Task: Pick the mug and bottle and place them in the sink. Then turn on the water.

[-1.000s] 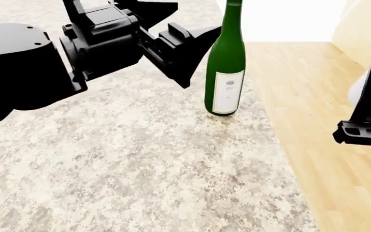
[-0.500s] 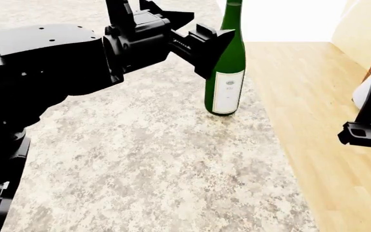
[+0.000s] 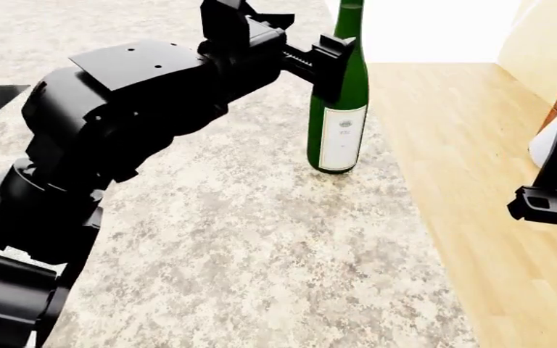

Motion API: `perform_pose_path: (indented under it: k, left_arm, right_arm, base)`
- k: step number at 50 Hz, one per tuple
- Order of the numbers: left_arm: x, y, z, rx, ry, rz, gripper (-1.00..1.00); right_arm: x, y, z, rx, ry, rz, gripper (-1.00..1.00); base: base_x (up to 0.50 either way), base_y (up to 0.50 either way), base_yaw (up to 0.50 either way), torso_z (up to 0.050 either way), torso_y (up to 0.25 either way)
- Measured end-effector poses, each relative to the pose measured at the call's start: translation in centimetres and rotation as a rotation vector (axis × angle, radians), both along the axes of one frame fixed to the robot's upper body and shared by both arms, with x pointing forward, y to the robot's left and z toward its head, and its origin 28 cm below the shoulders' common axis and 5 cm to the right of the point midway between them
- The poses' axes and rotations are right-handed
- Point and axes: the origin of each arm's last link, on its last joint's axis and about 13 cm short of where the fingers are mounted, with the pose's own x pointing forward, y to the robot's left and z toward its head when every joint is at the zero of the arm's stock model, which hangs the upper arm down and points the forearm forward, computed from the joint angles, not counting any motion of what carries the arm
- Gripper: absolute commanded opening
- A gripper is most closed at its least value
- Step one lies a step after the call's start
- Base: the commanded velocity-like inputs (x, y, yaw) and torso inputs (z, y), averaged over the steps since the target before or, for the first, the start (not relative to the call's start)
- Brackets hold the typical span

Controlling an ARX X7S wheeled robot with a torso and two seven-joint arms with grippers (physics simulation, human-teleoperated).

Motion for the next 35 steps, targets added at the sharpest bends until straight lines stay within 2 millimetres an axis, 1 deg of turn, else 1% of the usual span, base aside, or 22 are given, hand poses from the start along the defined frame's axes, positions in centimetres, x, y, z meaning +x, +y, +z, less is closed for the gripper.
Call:
perform_pose_path:
  k: [8,15,24,35]
  left_arm:
    - [1.3,-0.7,-0.7,0.023,-0.009,0.086,1.0]
    - [2.1,-1.5,-1.1,0.031,-0.004,0.114,1.0]
    - [2.3,-2.4,-1.0,0.028,-0.005,0.083,1.0]
    - [2.2,-3.4,-0.1,-0.007,-0.019,0.028,1.0]
  right_arm:
    - [0.0,0.0,-0.1,0.008,-0.003,-0.002,-1.0]
    - [0.0,0.1,-0.1,0.014,-0.006,-0.004,-1.0]
    - [0.1,0.1,-0.2,0.02,-0.007,-0.007,-1.0]
    - [0.2,0.1,-0.4,0.024,-0.002,-0.007,-1.0]
  base:
    - [0.0,0.0,0.0,0.0,0.0]
    - [0.0,0.0,0.0,0.0,0.0]
    - [0.0,0.0,0.0,0.0,0.001]
    - [0.0,0.0,0.0,0.0,0.0]
